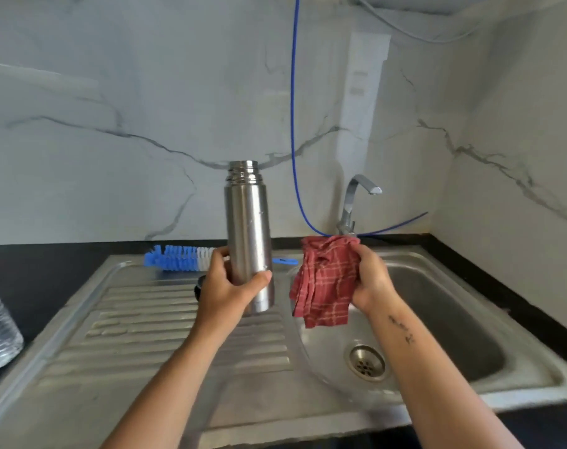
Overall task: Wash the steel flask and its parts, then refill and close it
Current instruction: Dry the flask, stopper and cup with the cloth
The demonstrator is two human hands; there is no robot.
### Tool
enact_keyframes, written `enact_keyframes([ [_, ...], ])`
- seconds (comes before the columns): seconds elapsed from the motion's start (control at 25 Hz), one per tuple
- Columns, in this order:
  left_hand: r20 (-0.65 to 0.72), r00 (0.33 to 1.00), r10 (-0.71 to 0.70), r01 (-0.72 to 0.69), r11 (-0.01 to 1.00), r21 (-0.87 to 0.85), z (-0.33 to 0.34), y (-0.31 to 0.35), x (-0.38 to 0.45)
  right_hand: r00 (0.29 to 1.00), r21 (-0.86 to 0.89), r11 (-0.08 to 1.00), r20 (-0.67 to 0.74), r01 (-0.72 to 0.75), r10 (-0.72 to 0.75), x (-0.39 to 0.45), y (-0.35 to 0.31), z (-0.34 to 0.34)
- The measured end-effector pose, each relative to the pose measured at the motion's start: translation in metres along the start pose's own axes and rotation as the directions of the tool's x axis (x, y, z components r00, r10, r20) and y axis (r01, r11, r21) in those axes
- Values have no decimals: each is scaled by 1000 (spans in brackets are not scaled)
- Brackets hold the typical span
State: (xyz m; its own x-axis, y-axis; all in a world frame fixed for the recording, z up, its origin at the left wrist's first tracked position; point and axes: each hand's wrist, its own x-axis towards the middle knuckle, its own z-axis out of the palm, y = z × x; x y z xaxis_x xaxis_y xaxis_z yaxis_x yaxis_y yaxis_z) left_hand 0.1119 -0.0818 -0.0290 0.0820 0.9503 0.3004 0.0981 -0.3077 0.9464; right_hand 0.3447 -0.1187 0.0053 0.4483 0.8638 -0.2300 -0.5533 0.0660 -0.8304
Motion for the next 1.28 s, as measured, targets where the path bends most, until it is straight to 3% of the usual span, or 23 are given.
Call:
enact_keyframes([
  [0.12, 36, 999, -10, 10, 1000, 5, 4, -10, 3, 971, -99, 994, 230, -41, 63, 0, 33, 23],
  [0.24, 60, 998, -26, 24, 999, 37, 6, -25, 3, 945, -249, 959, 323, 134, -49, 12, 53, 22],
  [0.28, 62, 997, -42, 40, 998, 39, 5, -27, 4, 932, -317, 916, 335, 248, -137, 15, 55, 20],
  [0.36, 43, 998, -45, 44, 998, 37, 2, -28, 6, 853, -472, 716, 372, 514, -366, 19, 53, 15],
  [0.44, 3, 999, -35, 35, 999, 35, -4, -25, 8, 773, -529, 565, 418, 634, -476, 21, 48, 9],
  [0.56, -50, 998, -23, 25, 999, 22, -12, -23, 9, 772, -494, 595, 364, 634, -522, 20, 40, 2],
  [0.72, -62, 998, -30, 32, 999, 39, -14, -24, 8, 762, -605, 497, 321, 622, -563, 26, 38, -7],
  [1.0, -61, 997, -39, 40, 999, 10, -12, -23, 8, 917, -520, 758, 274, 395, -290, 26, 40, -10],
  [1.16, -64, 997, -41, 41, 999, -11, -13, -23, 8, 905, -433, 817, 357, 380, -232, 27, 38, -12],
  [1.28, -68, 997, -45, 44, 999, -20, -14, -23, 8, 893, -443, 804, 391, 396, -224, 27, 38, -12],
])
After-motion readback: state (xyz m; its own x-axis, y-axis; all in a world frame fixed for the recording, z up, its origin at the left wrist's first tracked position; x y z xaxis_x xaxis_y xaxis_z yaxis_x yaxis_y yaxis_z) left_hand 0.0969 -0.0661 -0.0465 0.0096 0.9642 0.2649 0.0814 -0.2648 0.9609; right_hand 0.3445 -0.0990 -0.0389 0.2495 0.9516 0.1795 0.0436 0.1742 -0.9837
